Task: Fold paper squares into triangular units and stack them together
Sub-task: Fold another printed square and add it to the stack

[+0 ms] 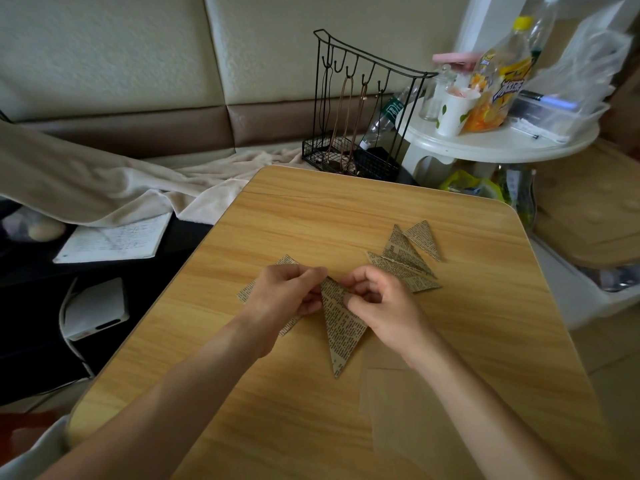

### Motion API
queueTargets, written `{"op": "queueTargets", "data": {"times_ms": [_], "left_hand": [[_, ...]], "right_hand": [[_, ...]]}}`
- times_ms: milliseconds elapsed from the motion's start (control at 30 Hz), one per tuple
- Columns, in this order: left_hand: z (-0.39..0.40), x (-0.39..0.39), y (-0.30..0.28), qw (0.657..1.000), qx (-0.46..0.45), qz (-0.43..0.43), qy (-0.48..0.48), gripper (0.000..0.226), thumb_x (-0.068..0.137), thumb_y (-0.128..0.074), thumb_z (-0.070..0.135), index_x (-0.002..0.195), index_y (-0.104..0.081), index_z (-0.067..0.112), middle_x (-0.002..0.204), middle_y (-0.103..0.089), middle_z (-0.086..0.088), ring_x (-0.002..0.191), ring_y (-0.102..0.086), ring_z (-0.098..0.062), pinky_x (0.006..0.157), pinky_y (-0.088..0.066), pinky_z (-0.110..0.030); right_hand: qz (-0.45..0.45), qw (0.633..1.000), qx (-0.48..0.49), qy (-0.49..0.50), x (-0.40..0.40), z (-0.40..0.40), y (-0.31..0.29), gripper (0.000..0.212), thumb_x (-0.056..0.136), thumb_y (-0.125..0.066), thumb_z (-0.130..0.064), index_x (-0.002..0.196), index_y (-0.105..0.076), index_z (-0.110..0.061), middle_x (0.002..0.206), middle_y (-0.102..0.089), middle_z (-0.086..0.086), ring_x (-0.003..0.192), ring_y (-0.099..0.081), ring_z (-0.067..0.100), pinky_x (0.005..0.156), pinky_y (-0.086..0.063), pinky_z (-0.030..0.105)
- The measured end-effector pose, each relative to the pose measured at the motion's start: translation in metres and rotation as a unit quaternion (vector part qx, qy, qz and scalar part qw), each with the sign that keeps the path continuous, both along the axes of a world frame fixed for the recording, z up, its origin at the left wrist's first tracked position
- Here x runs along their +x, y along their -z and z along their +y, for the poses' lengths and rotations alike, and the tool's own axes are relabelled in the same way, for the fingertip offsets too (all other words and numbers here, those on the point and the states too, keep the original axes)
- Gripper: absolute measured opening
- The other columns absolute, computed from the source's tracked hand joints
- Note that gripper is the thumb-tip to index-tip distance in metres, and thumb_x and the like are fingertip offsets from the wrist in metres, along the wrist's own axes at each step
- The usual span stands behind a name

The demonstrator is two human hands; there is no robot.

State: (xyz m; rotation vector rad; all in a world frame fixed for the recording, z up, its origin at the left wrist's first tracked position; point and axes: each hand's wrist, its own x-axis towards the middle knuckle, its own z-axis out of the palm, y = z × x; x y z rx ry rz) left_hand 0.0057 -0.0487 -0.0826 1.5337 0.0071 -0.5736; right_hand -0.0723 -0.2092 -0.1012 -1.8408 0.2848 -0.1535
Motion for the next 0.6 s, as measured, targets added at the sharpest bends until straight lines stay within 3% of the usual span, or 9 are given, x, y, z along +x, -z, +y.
{"op": "queueTargets", "data": {"times_ms": [133,233,333,433,500,600], "left_hand": [[0.0008,0.0001,0.0001,1.000,-0.002,0.005,-0.009,0.017,0.093,-0.073,0.012,0.092,-0.075,-0.005,0.072,-0.072,-0.007,0.065,-0.069,-0.009,0.064,-0.060,-0.021],[0.0018,0.0008,-0.0003,1.000,-0.001,0.004,-0.012,0.014,0.093,-0.072,0.009,0.092,-0.075,-0.004,0.072,-0.072,-0.007,0.066,-0.069,-0.010,0.064,-0.059,-0.022],[0.0025,0.0006,-0.0011,1.000,0.001,0.001,-0.012,0.013,0.094,-0.072,0.009,0.092,-0.075,-0.004,0.072,-0.073,-0.007,0.066,-0.069,-0.010,0.064,-0.059,-0.021],[0.0027,0.0002,-0.0020,1.000,0.001,-0.005,-0.010,0.012,0.094,-0.072,0.010,0.090,-0.076,-0.001,0.069,-0.072,-0.003,0.064,-0.068,-0.008,0.064,-0.058,-0.020],[0.0027,0.0003,-0.0026,1.000,0.001,-0.010,-0.001,0.012,0.094,-0.072,0.011,0.088,-0.077,0.002,0.069,-0.071,-0.002,0.064,-0.067,-0.007,0.066,-0.058,-0.021],[0.0026,-0.0014,-0.0036,1.000,-0.002,-0.016,0.018,0.012,0.094,-0.072,0.011,0.086,-0.078,0.004,0.070,-0.071,-0.001,0.066,-0.068,-0.008,0.068,-0.059,-0.022]], "right_hand": [[-0.028,0.999,-0.018,-0.007,-0.0007,0.0003,-0.0008,0.027,0.089,-0.071,-0.005,0.091,-0.068,-0.031,0.078,-0.068,-0.009,0.067,-0.056,0.011,0.066,-0.047,0.036],[-0.032,0.999,-0.015,-0.003,-0.0011,0.0002,-0.0025,0.022,0.090,-0.072,-0.006,0.089,-0.072,-0.027,0.082,-0.069,-0.007,0.075,-0.062,0.012,0.073,-0.052,0.035],[-0.036,0.999,-0.016,0.006,-0.0020,-0.0001,-0.0037,0.016,0.094,-0.070,-0.012,0.088,-0.074,-0.025,0.086,-0.072,-0.004,0.082,-0.066,0.012,0.075,-0.052,0.025],[-0.029,0.999,0.002,0.017,-0.0016,-0.0004,-0.0035,0.010,0.096,-0.070,-0.018,0.089,-0.074,-0.023,0.081,-0.071,0.001,0.073,-0.063,0.013,0.068,-0.049,0.023],[-0.023,1.000,0.008,0.020,-0.0013,-0.0014,-0.0032,0.008,0.097,-0.071,-0.024,0.089,-0.074,-0.023,0.077,-0.070,-0.006,0.071,-0.061,0.009,0.067,-0.048,0.021],[-0.012,1.000,-0.008,0.005,-0.0011,-0.0021,-0.0031,0.013,0.097,-0.071,-0.032,0.090,-0.077,-0.023,0.083,-0.074,-0.004,0.078,-0.066,0.011,0.076,-0.052,0.031]]}}
